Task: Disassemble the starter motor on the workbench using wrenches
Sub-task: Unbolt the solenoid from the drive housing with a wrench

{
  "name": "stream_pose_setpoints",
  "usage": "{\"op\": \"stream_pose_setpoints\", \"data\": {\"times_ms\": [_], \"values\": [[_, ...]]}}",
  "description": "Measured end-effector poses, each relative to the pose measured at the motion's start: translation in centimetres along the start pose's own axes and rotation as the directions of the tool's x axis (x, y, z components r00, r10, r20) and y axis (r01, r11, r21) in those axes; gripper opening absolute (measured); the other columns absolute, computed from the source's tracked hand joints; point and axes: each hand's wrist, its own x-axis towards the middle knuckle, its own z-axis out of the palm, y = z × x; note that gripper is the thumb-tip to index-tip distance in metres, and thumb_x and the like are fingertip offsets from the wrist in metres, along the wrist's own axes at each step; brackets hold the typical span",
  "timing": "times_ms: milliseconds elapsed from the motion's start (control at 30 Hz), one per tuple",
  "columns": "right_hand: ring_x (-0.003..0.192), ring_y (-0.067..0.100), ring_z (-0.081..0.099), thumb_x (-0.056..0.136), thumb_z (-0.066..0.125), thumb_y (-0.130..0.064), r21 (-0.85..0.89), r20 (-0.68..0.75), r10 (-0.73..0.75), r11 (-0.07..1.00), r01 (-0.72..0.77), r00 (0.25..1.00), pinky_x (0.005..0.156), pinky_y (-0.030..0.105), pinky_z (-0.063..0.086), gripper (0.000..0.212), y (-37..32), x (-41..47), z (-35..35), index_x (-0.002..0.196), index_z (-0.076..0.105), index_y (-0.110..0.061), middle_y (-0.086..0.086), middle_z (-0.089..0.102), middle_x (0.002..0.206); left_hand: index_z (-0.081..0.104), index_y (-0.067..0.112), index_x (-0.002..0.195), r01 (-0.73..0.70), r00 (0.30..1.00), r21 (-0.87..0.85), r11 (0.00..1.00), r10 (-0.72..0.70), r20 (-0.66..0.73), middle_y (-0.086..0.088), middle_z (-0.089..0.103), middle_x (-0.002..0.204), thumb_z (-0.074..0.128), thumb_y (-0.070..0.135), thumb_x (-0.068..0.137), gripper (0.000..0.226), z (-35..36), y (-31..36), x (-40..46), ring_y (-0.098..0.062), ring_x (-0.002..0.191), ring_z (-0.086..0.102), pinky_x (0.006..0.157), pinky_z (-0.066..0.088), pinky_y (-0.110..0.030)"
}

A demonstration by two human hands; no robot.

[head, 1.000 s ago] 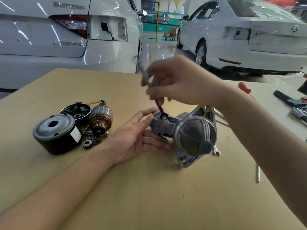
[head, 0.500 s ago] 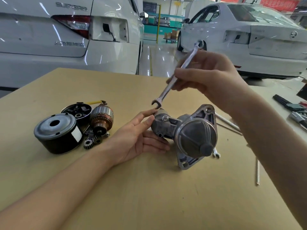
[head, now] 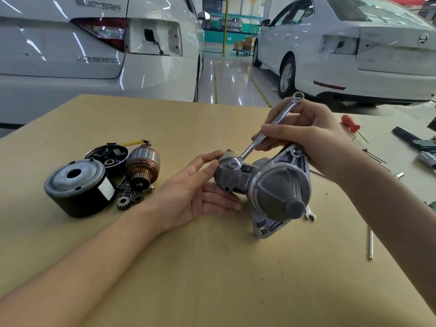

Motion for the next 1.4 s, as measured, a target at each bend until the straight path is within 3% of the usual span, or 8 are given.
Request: {"op": "stream_pose_setpoints", "data": {"times_ms": [467, 667, 833, 933, 1000, 1067, 1167, 1400], "values": [[0.077, 0.029, 0.072, 0.087, 0.061, -0.004, -0.202, 0.122, -0.02, 0.978, 0.044, 0.992, 0.075, 0.037, 0.059, 0.017, -0.6, 1.0, 0.0, 0.101, 0.055, 0.004, 0.015, 0.073, 0.084, 0.047, 0.028, 0.129, 0.018, 1.0, -0.015, 1.0, -0.018, 0.011, -0.031, 0.069, 0.084, 0.055, 0.034, 0.086, 0.044, -0.3, 0.0, 0.0, -0.038, 0.075, 0.072, 0.065, 0.059, -0.041], [0.063, 0.015, 0.069, 0.088, 0.063, -0.007, -0.44, 0.229, -0.068, 0.883, 0.165, 0.971, 0.062, 0.024, 0.057, 0.013, -2.8, 2.6, 2.0, 0.1, 0.063, -0.002, 0.011, 0.073, 0.081, 0.047, 0.027, 0.127, 0.005, 1.0, 0.01, 1.0, -0.005, -0.023, -0.031, 0.069, 0.08, 0.054, 0.034, 0.084, 0.044, 0.1, 0.2, 0.1, -0.037, 0.071, 0.072, 0.062, 0.059, -0.041], [0.062, 0.009, 0.062, 0.089, 0.066, -0.013, -0.583, 0.553, 0.139, 0.77, 0.261, 0.822, 0.068, 0.029, 0.054, 0.014, -3.8, 4.8, 6.6, 0.101, 0.071, -0.015, 0.004, 0.072, 0.074, 0.039, 0.009, 0.132, -0.006, 0.999, 0.022, 1.0, 0.007, -0.039, -0.031, 0.069, 0.081, 0.053, 0.034, 0.085, 0.055, -0.2, -0.2, 0.2, -0.038, 0.073, 0.072, 0.061, 0.059, -0.039], [0.068, 0.005, 0.061, 0.085, 0.071, -0.018, -0.647, 0.667, 0.305, 0.69, 0.325, 0.68, 0.069, 0.024, 0.05, 0.014, -3.4, 4.6, 7.9, 0.097, 0.075, -0.02, -0.003, 0.073, 0.078, 0.047, -0.009, 0.123, -0.04, 0.999, 0.057, 0.998, 0.039, 0.028, -0.029, 0.07, 0.089, 0.076, 0.044, 0.072, 0.079, -0.3, -0.5, 0.0, -0.036, 0.083, 0.072, 0.071, 0.059, -0.039], [0.072, 0.015, 0.066, 0.085, 0.071, -0.019, -0.617, 0.679, 0.238, 0.697, 0.365, 0.694, 0.072, 0.03, 0.054, 0.014, -3.4, 4.0, 7.2, 0.098, 0.075, -0.018, -0.001, 0.074, 0.081, 0.049, -0.006, 0.12, -0.048, 0.998, 0.057, 0.997, 0.046, 0.042, -0.028, 0.07, 0.089, 0.084, 0.047, 0.064, 0.084, -0.2, -0.4, 0.0, -0.035, 0.083, 0.072, 0.072, 0.059, -0.038], [0.076, 0.024, 0.068, 0.087, 0.067, -0.014, -0.493, 0.614, 0.043, 0.801, 0.341, 0.788, 0.074, 0.039, 0.055, 0.013, -3.7, 3.2, 5.8, 0.099, 0.072, -0.012, 0.011, 0.073, 0.086, 0.042, 0.003, 0.131, -0.016, 1.0, 0.006, 1.0, 0.016, -0.003, -0.03, 0.069, 0.085, 0.067, 0.042, 0.08, 0.068, -0.3, -0.2, 0.1, -0.037, 0.077, 0.072, 0.067, 0.059, -0.04], [0.071, 0.018, 0.069, 0.085, 0.064, -0.008, -0.163, 0.301, -0.125, 0.97, 0.18, 0.945, 0.071, 0.027, 0.058, 0.009, -3.7, 1.9, 2.7, 0.093, 0.066, -0.005, 0.009, 0.073, 0.08, 0.046, 0.023, 0.127, 0.0, 1.0, -0.011, 1.0, 0.0, -0.014, -0.031, 0.069, 0.083, 0.053, 0.033, 0.087, 0.042, -0.2, 0.0, 0.2, -0.039, 0.075, 0.072, 0.065, 0.059, -0.041], [0.071, 0.028, 0.072, 0.07, 0.072, -0.013, -0.054, 0.001, 0.063, 0.997, -0.063, 0.998, 0.07, 0.029, 0.059, 0.023, -0.7, 0.4, -0.1, 0.088, 0.063, -0.003, 0.015, 0.074, 0.078, 0.045, 0.026, 0.127, 0.004, 1.0, -0.009, 1.0, -0.004, 0.007, -0.03, 0.07, 0.083, 0.053, 0.033, 0.087, 0.041, -0.1, 0.0, -0.1, -0.038, 0.076, 0.072, 0.065, 0.059, -0.04]]}}
